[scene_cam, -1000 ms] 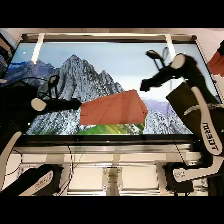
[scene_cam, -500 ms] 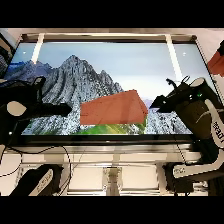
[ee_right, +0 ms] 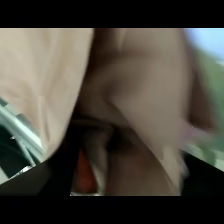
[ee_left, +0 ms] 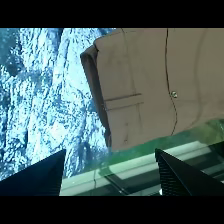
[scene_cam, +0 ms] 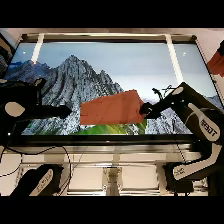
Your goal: Fold the clothes and pants, and hang the long-sleeved shirts on hangers.
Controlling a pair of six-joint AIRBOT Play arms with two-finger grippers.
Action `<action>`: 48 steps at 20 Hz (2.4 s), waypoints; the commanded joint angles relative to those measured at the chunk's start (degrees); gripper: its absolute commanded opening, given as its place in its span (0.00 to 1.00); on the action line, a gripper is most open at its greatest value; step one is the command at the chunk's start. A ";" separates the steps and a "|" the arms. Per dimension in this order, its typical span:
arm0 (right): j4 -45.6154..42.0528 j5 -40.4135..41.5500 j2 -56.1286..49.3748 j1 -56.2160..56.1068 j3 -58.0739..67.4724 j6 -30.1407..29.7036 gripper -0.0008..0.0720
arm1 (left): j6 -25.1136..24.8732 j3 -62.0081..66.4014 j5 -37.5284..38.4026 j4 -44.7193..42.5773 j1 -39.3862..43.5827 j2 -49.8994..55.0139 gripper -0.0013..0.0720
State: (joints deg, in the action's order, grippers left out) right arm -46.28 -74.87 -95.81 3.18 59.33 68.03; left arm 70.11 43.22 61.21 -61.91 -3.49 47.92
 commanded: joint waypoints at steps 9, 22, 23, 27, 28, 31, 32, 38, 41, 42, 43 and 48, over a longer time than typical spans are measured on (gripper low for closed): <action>7.21 6.60 -1.68 -7.52 1.90 0.00 0.02 | 0.00 0.04 0.13 -0.28 -0.07 -0.04 0.90; -11.06 -19.63 11.87 15.28 36.17 21.53 0.01 | 0.00 0.02 0.13 -1.09 -0.07 -0.04 0.89; -13.40 -21.86 12.72 19.17 37.03 21.53 0.01 | 0.00 0.02 0.13 -1.09 -0.07 -0.04 0.89; -21.09 -24.30 16.55 35.08 37.27 19.39 0.01 | 0.00 0.04 0.07 -1.09 -0.07 -0.04 0.89; -21.33 -24.63 16.98 39.15 37.27 17.70 0.01 | 0.00 0.04 -0.09 -1.09 -0.07 -0.04 0.89; -20.39 -24.52 16.94 48.28 37.13 15.98 0.02 | 0.00 0.04 -0.74 -1.07 -0.07 -0.04 0.89; -20.44 -24.09 16.85 49.86 37.13 14.67 0.01 | 0.00 0.04 -0.79 -1.07 -0.07 -0.04 0.89; -31.45 -23.04 14.43 53.42 37.03 17.16 0.01 | 0.00 0.04 -0.76 -1.07 -0.07 -0.04 0.89; -38.62 -24.02 12.68 55.39 37.00 20.59 0.02 | 0.00 0.04 -0.74 -1.07 -0.07 -0.04 0.89; -38.77 -24.33 11.91 56.28 36.83 21.07 0.02 | 0.00 0.04 -0.76 -1.07 -0.07 -0.04 0.89; -38.75 -24.52 11.37 56.94 36.33 21.07 0.03 | 0.00 0.02 -0.74 -1.07 -0.07 -0.04 0.89; -38.25 -25.18 10.91 57.48 33.88 22.60 0.48 | 0.00 0.02 -0.72 -1.09 -0.07 -0.04 0.89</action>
State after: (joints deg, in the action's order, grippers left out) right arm -83.79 -99.18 -84.60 60.14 94.00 89.49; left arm 70.11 43.22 60.49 -62.98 -3.51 47.92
